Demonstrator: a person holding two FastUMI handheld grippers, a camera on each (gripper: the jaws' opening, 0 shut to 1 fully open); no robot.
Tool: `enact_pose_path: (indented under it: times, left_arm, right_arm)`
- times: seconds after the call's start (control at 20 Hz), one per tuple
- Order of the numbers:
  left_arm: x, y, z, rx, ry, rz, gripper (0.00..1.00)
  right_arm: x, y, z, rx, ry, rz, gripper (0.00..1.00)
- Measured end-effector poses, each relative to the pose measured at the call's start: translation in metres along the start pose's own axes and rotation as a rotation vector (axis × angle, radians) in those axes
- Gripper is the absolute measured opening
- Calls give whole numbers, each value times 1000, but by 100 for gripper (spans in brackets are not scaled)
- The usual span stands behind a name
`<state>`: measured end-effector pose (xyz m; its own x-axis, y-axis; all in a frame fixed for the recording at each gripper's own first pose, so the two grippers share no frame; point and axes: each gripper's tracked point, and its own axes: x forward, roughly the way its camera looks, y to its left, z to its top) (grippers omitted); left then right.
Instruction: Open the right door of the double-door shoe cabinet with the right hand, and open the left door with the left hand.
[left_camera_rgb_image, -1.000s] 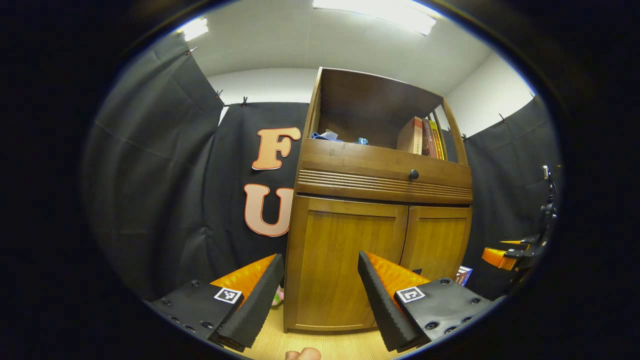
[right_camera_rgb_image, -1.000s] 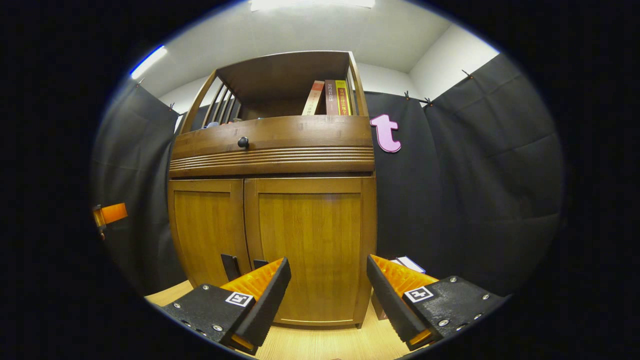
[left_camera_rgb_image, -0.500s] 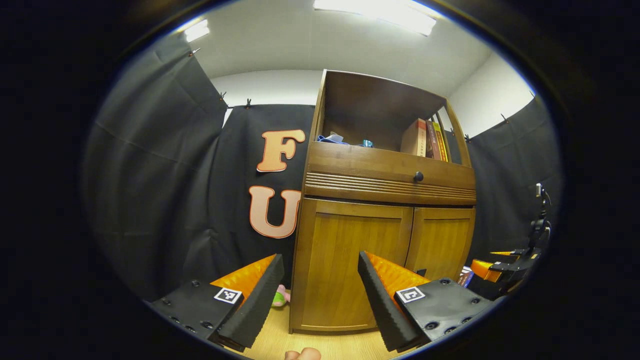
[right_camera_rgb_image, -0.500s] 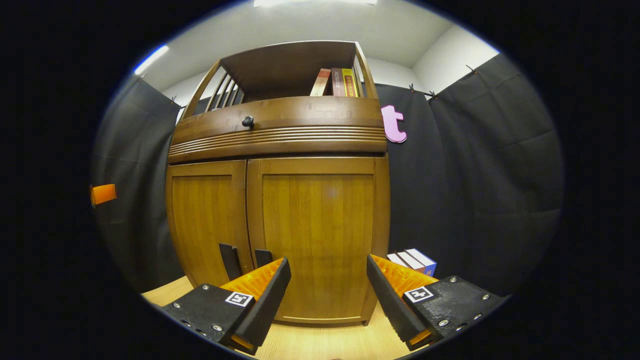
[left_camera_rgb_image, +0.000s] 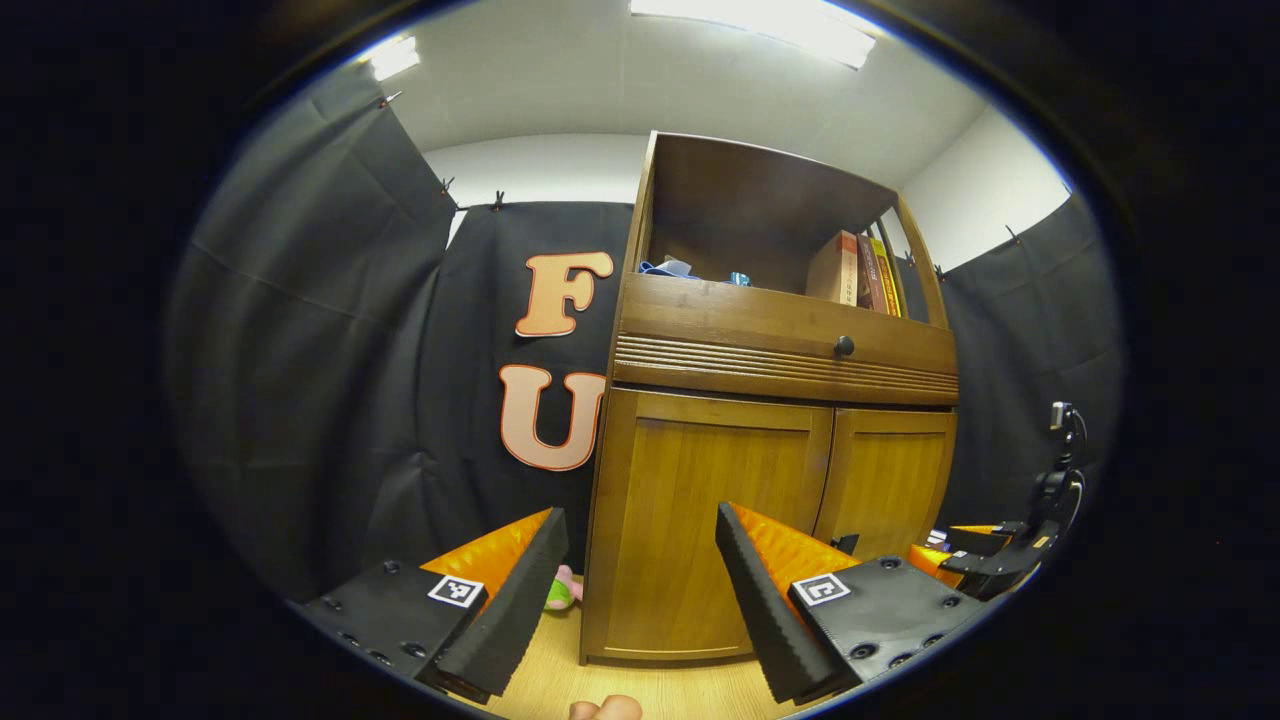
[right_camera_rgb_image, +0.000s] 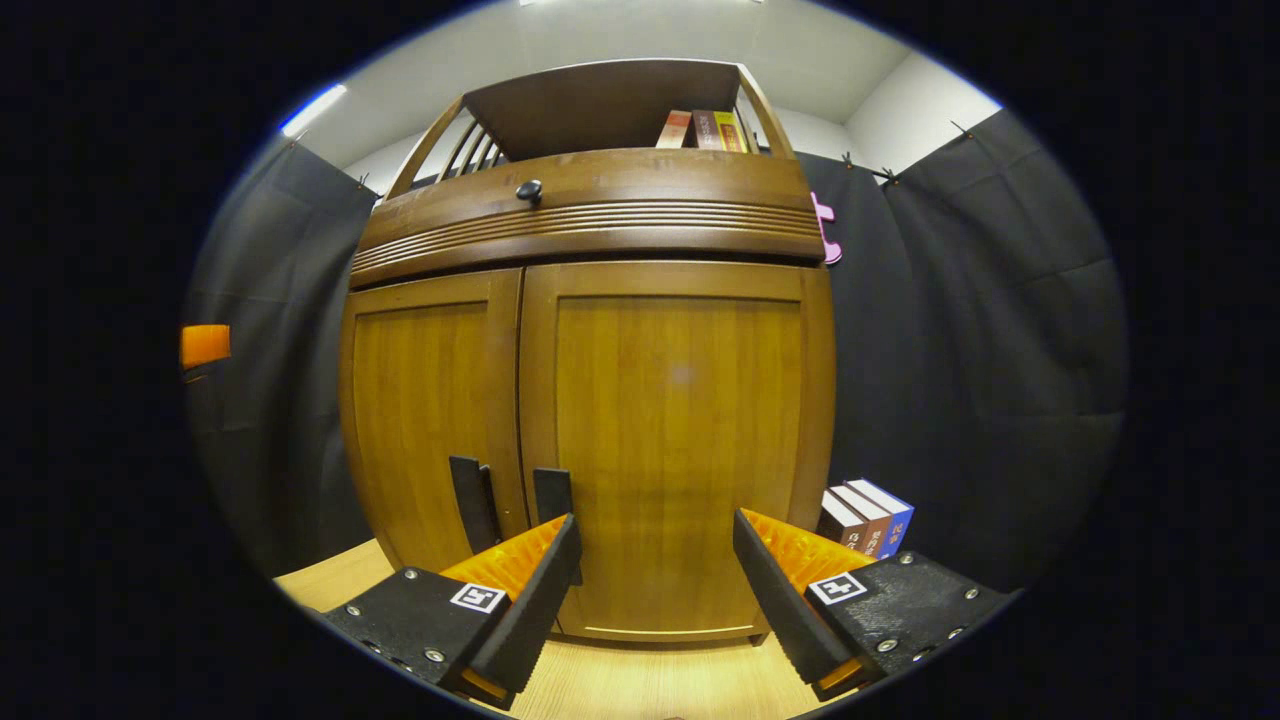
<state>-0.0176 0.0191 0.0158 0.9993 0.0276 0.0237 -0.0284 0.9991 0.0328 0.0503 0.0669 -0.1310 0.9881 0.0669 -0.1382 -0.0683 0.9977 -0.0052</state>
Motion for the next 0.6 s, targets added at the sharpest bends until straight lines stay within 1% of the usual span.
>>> enact_pose_path:
  times: [0.15, 0.2, 0.3, 0.4, 0.45, 0.5, 0.55, 0.6]
  left_arm:
    - [0, 2, -2, 15, 1, 6, 96]
    - [2, 2, -2, 16, 3, 3, 95]
    - [3, 2, -6, 16, 9, -6, 96]
    - [6, 3, -10, 13, 17, -11, 95]
    - [8, 5, -11, 13, 19, -9, 95]
    - [10, 9, -13, 17, 21, -3, 95]
    - [10, 12, -14, 24, 23, 8, 98]
    - [10, 16, -14, 31, 21, 20, 97]
  right_arm:
    - [9, 20, -13, 3, 9, 26, 94]
    - [13, 25, -18, 6, 15, 35, 95]
    - [22, 37, -30, 13, 30, 55, 95]
    - [32, 48, -38, -2, 40, 70, 94]
    - [36, 53, -40, -9, 38, 76, 100]
    - [39, 58, -41, -10, 33, 79, 94]
    - [42, 60, -43, -6, 32, 79, 94]
    - [46, 62, -44, 5, 35, 80, 94]
